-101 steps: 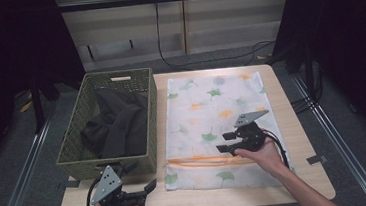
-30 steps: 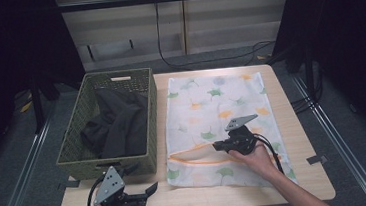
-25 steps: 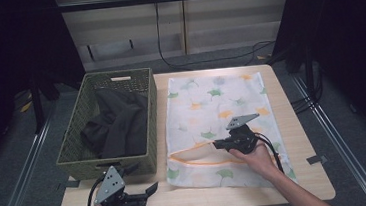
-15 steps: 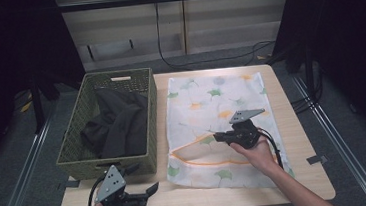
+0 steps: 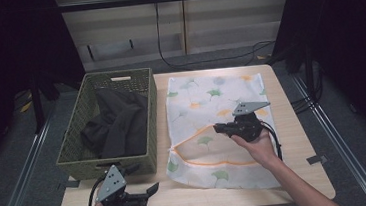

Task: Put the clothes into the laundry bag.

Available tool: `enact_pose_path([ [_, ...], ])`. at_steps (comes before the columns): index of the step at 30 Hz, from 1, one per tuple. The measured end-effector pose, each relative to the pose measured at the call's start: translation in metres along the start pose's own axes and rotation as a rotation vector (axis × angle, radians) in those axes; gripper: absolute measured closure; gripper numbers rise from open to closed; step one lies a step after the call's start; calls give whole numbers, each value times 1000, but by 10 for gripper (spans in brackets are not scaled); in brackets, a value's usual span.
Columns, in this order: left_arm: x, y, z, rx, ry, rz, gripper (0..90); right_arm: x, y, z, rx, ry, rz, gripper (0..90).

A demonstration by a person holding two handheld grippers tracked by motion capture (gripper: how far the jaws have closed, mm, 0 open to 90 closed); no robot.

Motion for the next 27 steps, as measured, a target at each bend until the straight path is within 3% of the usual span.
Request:
enact_pose_path([
  [16, 3, 2, -2, -5, 7, -8, 157, 43, -22, -13, -24, -7, -125, 900],
  [21, 4, 0, 0, -25, -1, -16, 184, 50, -27, -16, -26, 6, -175, 900],
  [27, 15, -7, 5, 0, -7, -13, 202, 51, -29, -16, -22, 8, -182, 900],
])
Point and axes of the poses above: each handheld gripper's, and its own axes: y roughly forward along the jaws, x roughly out of its top, z roughly to its left, the point moved 7 cm from there along y, roughly forward along the jaws, and after that the axes turned 6 degrees about x, right-handed, at the moved point
